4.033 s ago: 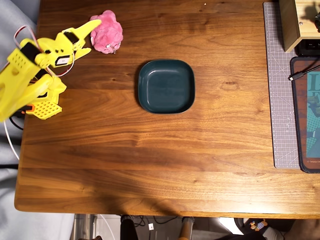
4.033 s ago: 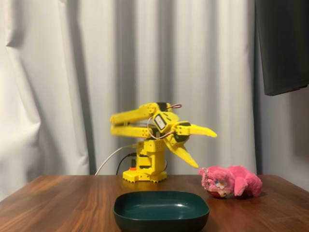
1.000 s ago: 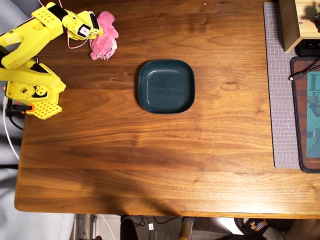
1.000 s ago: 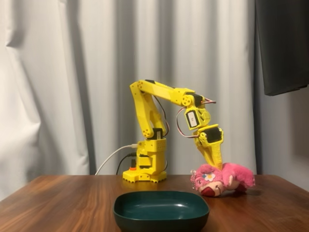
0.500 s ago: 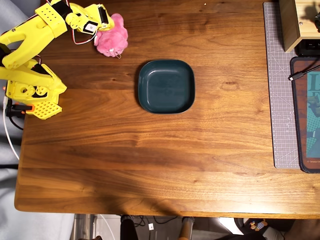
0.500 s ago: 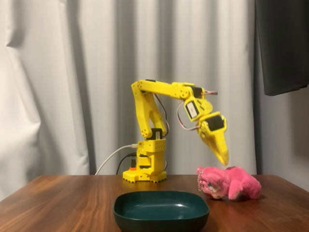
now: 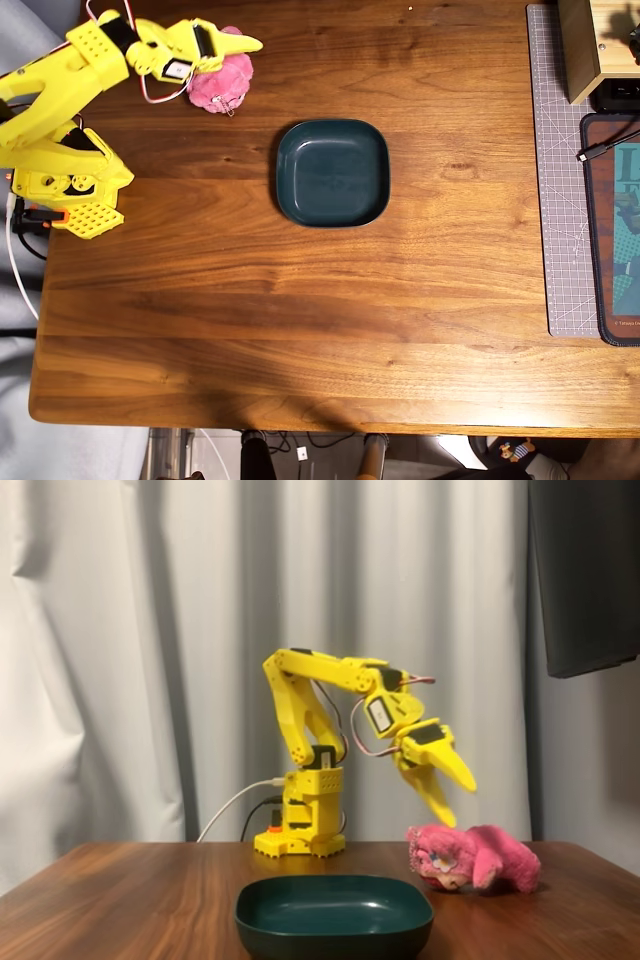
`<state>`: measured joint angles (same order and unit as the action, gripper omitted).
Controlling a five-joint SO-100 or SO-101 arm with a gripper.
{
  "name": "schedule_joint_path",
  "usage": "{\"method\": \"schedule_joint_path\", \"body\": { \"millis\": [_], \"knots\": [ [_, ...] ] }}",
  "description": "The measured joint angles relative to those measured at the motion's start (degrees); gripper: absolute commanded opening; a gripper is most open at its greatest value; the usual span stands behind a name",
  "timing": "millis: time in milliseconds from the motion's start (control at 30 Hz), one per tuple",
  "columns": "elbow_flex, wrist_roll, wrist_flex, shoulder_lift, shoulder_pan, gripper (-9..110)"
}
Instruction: Grasp a strawberry bear and put it in the bin.
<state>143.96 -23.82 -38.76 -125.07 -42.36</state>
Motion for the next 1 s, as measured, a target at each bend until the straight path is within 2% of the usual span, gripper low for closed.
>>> {"method": "schedule_joint_path", "body": {
  "millis": [367, 667, 800, 1000],
  "knots": [
    [10.7, -6.9, 0.5, -16.6, -3.1, 43],
    [10.2, -14.5, 0.9, -14.7, -4.2, 45],
    [10.1, -14.4, 2.0, -9.3, -3.5, 45],
    [8.2, -5.5, 0.9, -1.4, -1.8, 45]
  ]
}}
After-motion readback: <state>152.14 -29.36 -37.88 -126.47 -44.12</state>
